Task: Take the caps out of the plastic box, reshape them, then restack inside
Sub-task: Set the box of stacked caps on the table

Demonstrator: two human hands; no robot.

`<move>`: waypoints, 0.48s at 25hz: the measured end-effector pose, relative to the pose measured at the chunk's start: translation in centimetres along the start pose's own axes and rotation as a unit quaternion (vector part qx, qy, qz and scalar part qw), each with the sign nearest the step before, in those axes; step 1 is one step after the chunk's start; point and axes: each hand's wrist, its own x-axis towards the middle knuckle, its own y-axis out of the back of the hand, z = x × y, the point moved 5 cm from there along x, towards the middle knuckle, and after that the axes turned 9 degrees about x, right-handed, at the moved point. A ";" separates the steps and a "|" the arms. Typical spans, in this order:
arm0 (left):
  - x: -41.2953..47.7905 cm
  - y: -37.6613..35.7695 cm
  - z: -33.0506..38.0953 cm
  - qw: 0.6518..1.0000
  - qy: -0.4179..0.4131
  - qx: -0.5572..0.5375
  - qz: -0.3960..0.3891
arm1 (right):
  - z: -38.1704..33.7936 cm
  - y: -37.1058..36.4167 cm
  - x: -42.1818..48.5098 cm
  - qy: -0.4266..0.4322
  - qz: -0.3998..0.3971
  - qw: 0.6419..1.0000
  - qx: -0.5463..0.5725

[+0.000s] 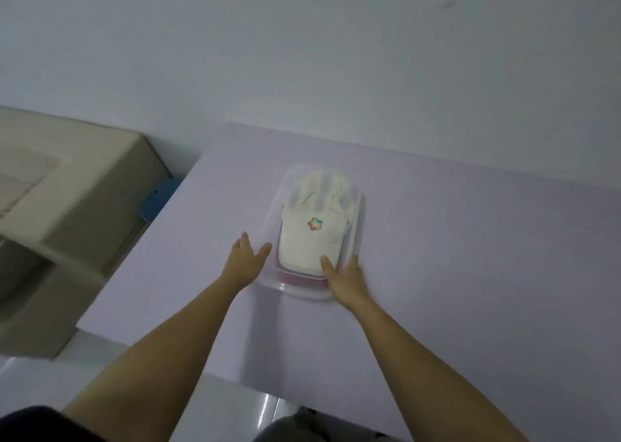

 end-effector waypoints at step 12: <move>-1.2 -5.9 0.7 0.985 -0.011 -0.142 -0.096 | 2.1 4.2 0.2 -0.003 0.109 0.992 0.061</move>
